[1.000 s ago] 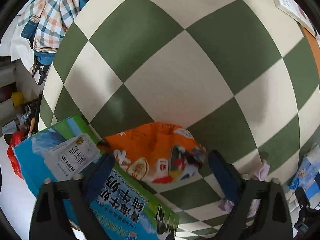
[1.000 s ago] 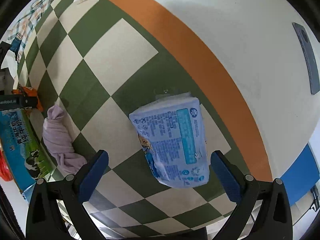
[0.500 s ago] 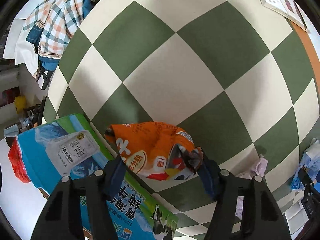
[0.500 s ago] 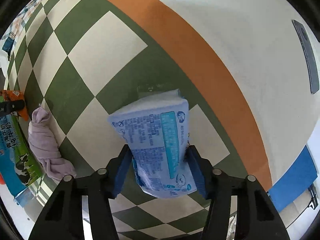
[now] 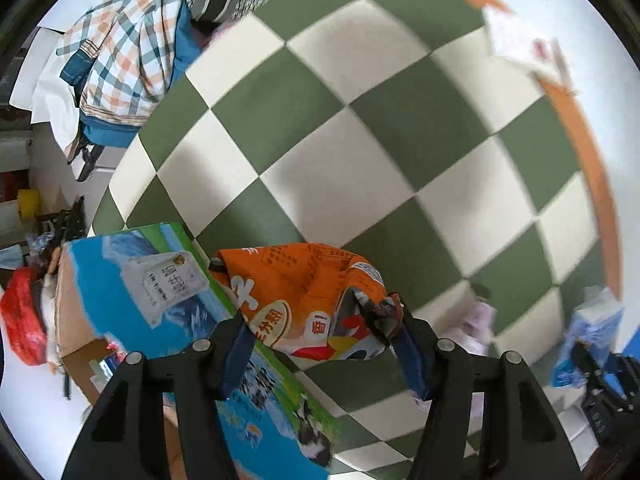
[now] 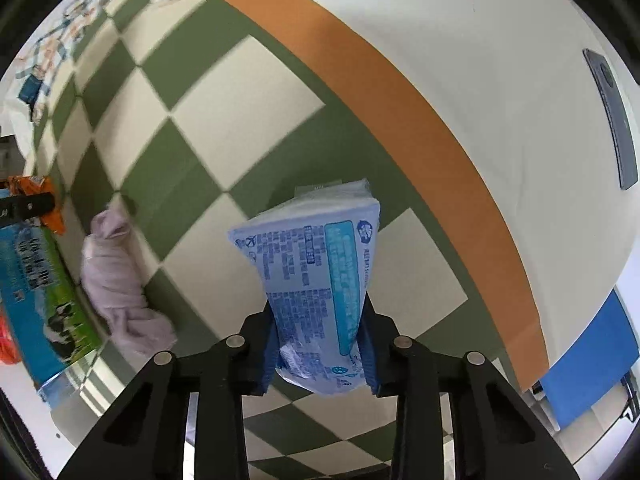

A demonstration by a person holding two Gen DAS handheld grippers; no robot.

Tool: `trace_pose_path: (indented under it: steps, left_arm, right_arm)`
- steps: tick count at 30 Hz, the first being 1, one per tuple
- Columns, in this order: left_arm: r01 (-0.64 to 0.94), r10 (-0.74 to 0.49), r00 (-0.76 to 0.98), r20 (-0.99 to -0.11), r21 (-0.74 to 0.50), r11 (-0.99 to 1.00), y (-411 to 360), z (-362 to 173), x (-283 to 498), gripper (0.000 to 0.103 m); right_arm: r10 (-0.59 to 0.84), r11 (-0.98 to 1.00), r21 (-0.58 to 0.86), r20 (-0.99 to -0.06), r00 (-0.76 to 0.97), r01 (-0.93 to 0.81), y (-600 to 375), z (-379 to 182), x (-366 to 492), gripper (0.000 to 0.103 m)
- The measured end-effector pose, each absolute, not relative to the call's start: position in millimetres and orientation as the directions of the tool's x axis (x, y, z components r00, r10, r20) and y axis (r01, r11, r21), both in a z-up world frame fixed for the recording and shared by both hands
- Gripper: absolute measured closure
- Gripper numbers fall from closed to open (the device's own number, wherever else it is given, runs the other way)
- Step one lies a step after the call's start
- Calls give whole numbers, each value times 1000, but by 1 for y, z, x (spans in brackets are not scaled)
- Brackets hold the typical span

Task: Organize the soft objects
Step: 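Grasp the orange snack bag with the left tool while the right tool grasps the blue wipes pack, then carry the orange bag and wipes pack into the box and release both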

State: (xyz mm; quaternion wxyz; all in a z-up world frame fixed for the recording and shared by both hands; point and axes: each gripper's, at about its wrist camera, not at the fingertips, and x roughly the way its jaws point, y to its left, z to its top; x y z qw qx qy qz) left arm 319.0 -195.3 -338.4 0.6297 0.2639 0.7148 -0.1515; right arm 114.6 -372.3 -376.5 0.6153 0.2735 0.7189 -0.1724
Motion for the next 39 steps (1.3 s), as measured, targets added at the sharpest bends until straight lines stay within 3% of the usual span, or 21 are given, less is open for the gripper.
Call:
trace_pose_path:
  steps: [6,13,19,23,29,39]
  left_arm:
    - [524,11,-18,-1000,0,852,-180,-267,298,44]
    - [417,-147,144,-979,-75,906,-111,-165,261,44]
    - [279,-146,226,-963,-80,957,-18,-125,247,44]
    - [159,-96,231,-968,-60,985,50,-131,243,44]
    - [-51,-103,126,-987,-110,993,147,-186,238,44]
    - [-215,-139,-17,-990,-132,968,221,-267,232,44]
  right_arm:
    - [193,831,172,-981,16,529,-344,-312,125,68]
    - [235,893,271,-962,142,360,-292,-219,155,68]
    - [337,913,366,-926,173,180,-199,-176,188,68]
    - [408,904,421,-901,147,75,-136,-168,207,68]
    - [485,873,487,-871,72,9,-47,-190,228,68]
    - [426,901,430,-902,-62,-54,53,-264,249,68]
